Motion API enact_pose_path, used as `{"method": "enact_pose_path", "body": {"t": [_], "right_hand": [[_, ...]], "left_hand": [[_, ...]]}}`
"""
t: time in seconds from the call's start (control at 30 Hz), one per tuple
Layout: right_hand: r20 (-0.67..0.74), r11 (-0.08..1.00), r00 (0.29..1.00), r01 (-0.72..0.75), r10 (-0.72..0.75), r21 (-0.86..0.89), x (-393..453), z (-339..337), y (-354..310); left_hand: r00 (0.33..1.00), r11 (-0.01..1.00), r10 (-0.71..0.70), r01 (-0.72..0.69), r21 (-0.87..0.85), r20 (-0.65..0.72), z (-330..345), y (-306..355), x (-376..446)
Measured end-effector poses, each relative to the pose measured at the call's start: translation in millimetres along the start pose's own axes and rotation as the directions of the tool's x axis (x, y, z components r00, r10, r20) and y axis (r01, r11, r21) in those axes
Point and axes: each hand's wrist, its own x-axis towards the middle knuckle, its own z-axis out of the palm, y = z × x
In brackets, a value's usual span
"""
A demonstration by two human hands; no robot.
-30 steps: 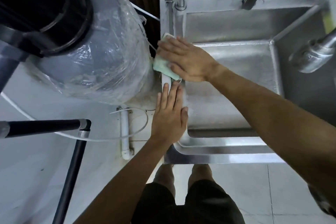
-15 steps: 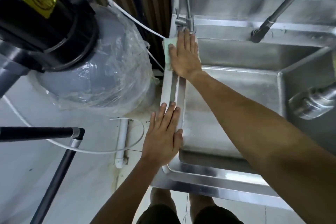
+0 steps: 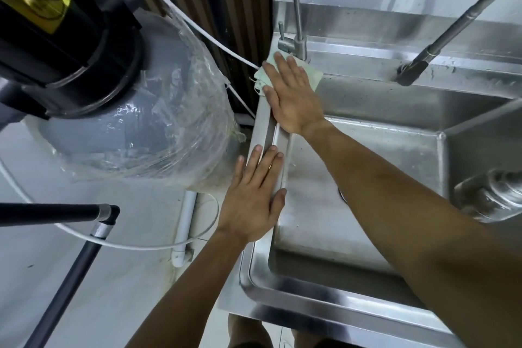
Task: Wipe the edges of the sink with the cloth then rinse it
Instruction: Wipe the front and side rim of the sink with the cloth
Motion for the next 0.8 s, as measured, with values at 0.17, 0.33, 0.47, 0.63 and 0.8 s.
{"method": "enact_pose_path", "body": {"t": [0.17, 0.33, 0.47, 0.63, 0.8], "right_hand": [[0.066, 1.000, 0.998, 0.016, -0.017, 0.019, -39.1, 10.0, -10.0], [0.164, 0.965, 0.965, 0.228, -0.206, -0.129, 15.7, -17.4, 22.1], [0.068, 0.998, 0.995, 0.066, -0.067, 0.019, -5.7, 1.5, 4.7], [0.134, 0.986, 0.979, 0.161, -0.153, -0.049, -11.7, 5.1, 15.6], [0.061, 0.992, 0.991, 0.118, -0.116, -0.032, 21.3, -4.4, 20.1]], "left_hand": [[1.000, 0.993, 0.007, -0.010, -0.115, -0.022, 2.4, -4.1, 1.6], [0.996, 0.998, -0.007, 0.002, -0.060, -0.086, 5.0, 0.3, -0.4], [0.996, 0.997, -0.003, -0.004, -0.078, -0.094, -3.8, 1.6, 6.4], [0.995, 0.996, 0.013, -0.022, -0.090, -0.101, -13.1, -2.9, 38.8], [0.995, 0.999, 0.019, -0.023, -0.045, -0.094, -0.7, -6.8, 39.9]]}}
